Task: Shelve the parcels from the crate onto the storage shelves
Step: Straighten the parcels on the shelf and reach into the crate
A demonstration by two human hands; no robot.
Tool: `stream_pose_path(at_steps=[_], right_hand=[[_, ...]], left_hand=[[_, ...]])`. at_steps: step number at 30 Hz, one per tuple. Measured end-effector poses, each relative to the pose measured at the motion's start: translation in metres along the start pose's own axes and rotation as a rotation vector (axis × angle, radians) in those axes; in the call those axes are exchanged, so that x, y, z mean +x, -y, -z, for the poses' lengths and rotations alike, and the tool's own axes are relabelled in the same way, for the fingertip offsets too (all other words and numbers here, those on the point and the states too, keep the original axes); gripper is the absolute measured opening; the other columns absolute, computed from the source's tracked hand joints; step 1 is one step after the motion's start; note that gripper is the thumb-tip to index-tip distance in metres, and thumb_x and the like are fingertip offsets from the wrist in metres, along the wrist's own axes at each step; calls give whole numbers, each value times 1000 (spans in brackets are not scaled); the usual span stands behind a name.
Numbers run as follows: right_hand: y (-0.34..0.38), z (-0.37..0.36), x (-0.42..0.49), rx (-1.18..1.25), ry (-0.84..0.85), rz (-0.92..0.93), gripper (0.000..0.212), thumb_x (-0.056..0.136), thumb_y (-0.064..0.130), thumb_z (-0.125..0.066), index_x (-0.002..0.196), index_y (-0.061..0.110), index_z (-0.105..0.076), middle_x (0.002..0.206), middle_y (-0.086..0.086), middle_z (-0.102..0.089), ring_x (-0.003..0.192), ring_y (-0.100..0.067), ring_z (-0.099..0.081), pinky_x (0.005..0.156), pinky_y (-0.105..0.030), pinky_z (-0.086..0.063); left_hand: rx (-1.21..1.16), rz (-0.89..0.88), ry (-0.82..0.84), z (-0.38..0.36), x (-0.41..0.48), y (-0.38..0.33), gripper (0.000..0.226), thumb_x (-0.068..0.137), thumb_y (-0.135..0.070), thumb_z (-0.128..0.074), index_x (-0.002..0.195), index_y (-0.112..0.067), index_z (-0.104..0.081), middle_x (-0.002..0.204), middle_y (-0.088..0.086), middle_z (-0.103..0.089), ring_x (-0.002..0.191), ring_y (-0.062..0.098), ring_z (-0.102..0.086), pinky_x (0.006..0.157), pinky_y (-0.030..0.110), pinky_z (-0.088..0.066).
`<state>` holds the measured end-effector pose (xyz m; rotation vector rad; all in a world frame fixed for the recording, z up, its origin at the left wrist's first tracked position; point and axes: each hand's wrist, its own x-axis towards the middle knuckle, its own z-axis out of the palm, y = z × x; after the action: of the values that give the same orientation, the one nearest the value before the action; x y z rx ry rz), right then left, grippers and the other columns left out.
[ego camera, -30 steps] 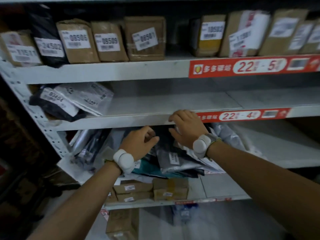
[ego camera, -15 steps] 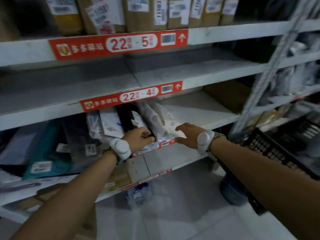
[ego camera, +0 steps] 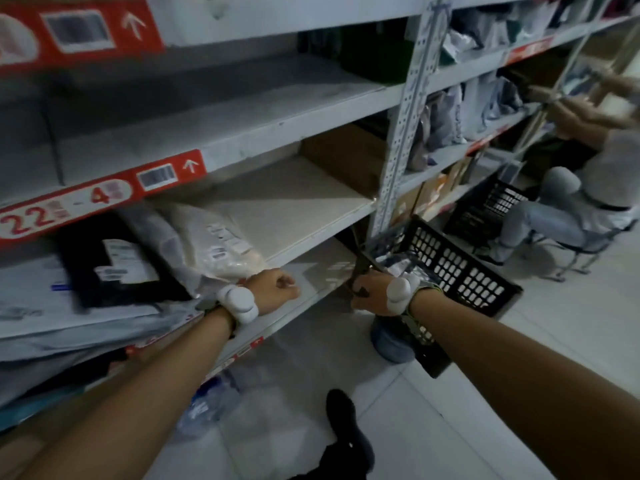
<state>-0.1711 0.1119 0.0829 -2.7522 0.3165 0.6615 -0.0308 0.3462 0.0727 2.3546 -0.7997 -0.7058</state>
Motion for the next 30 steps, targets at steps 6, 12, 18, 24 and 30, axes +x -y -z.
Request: stream_pose_path(at_steps=[6,12,18,24,30], right_hand=[[-131,9,38,-134,112,-150,60,96,61,-43,146,27,-41,153,1,-39,140,-25,-38,116,-37,-28],[-243,25,52,-101,240,-330,66,98,58,-42,152,21,-34,157,-1,-36,142,-25,-37,116,-34,-30],[-329,23,67,-98,280,-356,62,96,62,-40,144,22,-44,149,-3,-46,134,-27,-45,110,-35,-35],[-379,-9,100,-4,319,-271,63,95,56,-46,148,24,-38,150,-4,-44,134,-28,-46,108,-37,-37],[-439,-54,160,-11,398,-261,70,98,45,-51,153,10,-26,156,-11,-35,142,-29,-36,114,-36,-30]], left_hand=[[141,32,217,-65,123,-56,56,89,-49,-64,136,-21,-52,133,1,-59,118,21,-58,96,30,-46],[90,15,403,-128,203,-121,43,85,-47,-67,113,-15,-59,113,3,-59,104,23,-60,92,35,-44],[107,15,471,-193,258,-151,78,87,-36,-72,147,-8,-32,150,11,-40,136,31,-41,104,37,-38],[137,152,409,-251,288,-152,111,73,-51,-79,154,-10,-14,160,15,-22,145,33,-27,114,45,-33],[255,278,370,-294,338,-144,134,72,-53,-81,154,-8,15,162,16,17,151,35,6,121,47,-14]])
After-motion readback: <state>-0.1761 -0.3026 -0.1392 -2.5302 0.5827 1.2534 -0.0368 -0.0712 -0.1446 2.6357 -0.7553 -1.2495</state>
